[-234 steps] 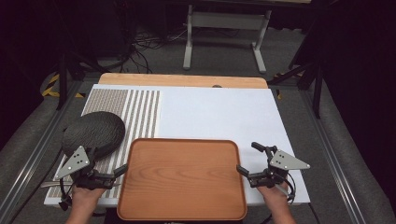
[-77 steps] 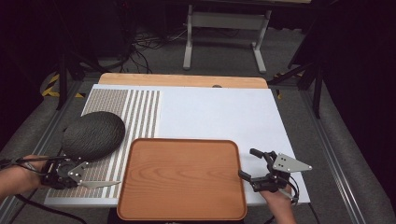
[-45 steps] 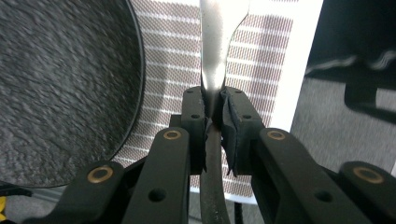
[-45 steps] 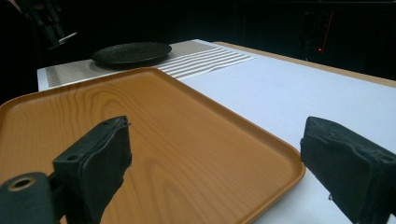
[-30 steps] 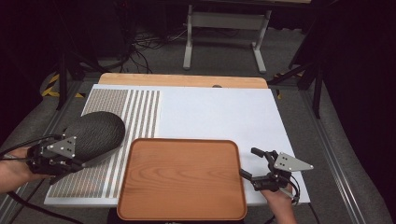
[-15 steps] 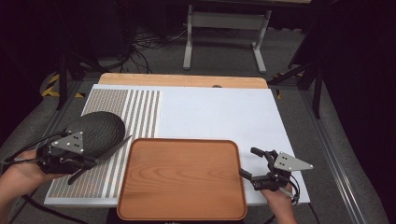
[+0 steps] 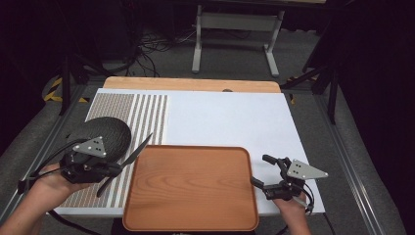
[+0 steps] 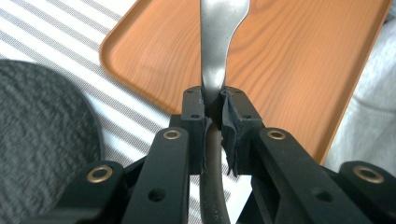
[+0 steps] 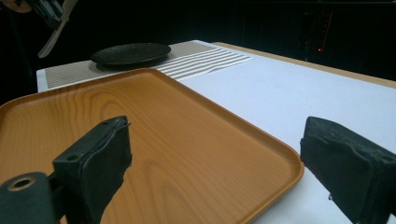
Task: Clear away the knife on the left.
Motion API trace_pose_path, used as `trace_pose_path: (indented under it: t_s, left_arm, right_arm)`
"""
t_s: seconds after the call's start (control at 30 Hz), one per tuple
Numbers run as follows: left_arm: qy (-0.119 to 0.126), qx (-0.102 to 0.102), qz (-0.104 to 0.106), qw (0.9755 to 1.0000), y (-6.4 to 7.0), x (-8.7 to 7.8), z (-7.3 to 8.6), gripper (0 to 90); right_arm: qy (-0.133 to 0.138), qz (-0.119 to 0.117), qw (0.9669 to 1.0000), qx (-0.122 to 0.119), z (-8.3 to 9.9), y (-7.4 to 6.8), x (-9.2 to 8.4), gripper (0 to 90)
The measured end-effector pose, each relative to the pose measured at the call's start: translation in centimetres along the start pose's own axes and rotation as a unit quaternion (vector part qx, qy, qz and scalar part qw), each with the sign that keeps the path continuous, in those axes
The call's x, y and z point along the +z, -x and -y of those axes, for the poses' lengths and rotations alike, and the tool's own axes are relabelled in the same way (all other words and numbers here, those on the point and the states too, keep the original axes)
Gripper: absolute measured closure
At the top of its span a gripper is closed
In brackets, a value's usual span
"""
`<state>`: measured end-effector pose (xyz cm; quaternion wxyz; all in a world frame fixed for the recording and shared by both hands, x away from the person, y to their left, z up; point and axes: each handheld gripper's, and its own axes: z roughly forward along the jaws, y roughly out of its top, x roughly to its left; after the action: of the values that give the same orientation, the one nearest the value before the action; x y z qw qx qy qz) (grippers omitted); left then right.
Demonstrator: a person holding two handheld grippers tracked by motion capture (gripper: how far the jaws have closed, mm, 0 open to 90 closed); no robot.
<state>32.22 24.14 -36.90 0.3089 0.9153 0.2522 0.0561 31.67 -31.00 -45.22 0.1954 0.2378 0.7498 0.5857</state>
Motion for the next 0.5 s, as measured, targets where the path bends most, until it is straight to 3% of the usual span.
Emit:
trace_pose_path:
  t_s: [0.17,0.27,0.5]
  left_arm:
    - [0.013,-0.016,0.003,0.9998,0.5,0.8,-0.6,80.1]
    - [0.033,-0.043,0.024,0.9982,0.7,1.5,-0.7,80.0]
    - [0.038,-0.056,0.027,0.9973,1.2,2.8,-0.8,80.1]
  right_arm:
    - [0.001,0.0,1.0,0.001,0.1,0.1,-0.1,9.2]
    - [0.003,-0.004,1.0,0.001,0.0,0.1,-0.1,9.1]
    - [0.004,-0.006,1.0,0.001,0.1,0.1,-0.2,9.1]
